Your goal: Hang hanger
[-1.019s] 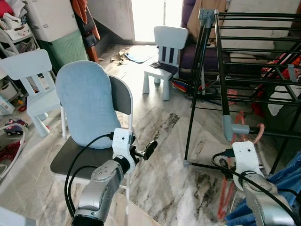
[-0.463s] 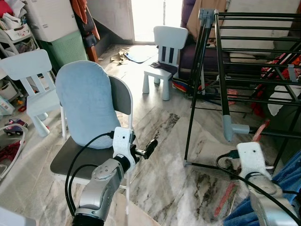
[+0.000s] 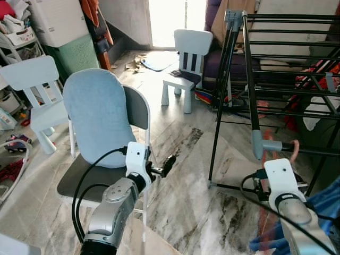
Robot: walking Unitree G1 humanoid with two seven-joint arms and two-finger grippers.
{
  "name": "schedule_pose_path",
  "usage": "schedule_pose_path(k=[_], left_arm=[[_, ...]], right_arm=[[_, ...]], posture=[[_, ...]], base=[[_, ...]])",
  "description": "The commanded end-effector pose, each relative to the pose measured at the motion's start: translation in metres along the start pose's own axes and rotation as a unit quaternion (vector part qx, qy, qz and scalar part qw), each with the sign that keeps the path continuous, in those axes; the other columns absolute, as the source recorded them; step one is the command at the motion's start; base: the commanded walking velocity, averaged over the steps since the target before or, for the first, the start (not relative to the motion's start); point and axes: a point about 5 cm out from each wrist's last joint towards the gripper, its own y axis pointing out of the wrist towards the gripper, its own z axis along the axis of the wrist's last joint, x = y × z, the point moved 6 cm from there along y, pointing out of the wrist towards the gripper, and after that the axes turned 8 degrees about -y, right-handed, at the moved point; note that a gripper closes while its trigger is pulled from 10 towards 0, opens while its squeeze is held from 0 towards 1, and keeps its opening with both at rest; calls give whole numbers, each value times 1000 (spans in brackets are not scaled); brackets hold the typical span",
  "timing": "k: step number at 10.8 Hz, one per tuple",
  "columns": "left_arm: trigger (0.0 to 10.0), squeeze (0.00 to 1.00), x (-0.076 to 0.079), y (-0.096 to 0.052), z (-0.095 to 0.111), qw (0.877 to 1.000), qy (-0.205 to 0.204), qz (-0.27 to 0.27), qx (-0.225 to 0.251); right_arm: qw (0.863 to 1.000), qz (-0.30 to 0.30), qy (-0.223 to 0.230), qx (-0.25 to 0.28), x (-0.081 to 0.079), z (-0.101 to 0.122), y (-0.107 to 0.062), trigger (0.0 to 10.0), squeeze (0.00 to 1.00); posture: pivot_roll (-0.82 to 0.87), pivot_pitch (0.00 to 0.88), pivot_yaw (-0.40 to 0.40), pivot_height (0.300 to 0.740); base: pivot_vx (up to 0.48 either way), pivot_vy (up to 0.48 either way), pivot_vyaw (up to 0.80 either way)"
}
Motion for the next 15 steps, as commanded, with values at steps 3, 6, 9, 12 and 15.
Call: schedule_pose_path(k=[3, 6, 9, 12, 15], left_arm=[[10000, 0, -2, -1, 11, 1000, 17, 2, 14], [10000, 0, -1, 0, 9, 1000, 21, -4, 9], [10000, 0, 0, 1, 9, 1000, 24, -5, 7], [10000, 0, 0, 2, 9, 1000, 24, -6, 5], [10000, 0, 0, 3, 9, 1000, 24, -5, 5]], right_arm=[[999, -23, -6, 40, 5, 9, -17, 10000, 0], [998, -46, 5, 38, 12, 6, -17, 10000, 0], [998, -55, 7, 35, 14, 4, -17, 10000, 0], [998, -57, 11, 31, 15, 3, -15, 10000, 0], [998, -61, 11, 25, 15, 1, -14, 10000, 0]], posture=[[-268, 0, 70, 740], [-268, 0, 76, 740], [-268, 0, 76, 740], [-269, 0, 76, 740], [-270, 0, 76, 740]], base=[[0, 0, 0], [0, 0, 0], [-276, 0, 0], [-325, 0, 0], [-342, 0, 0]])
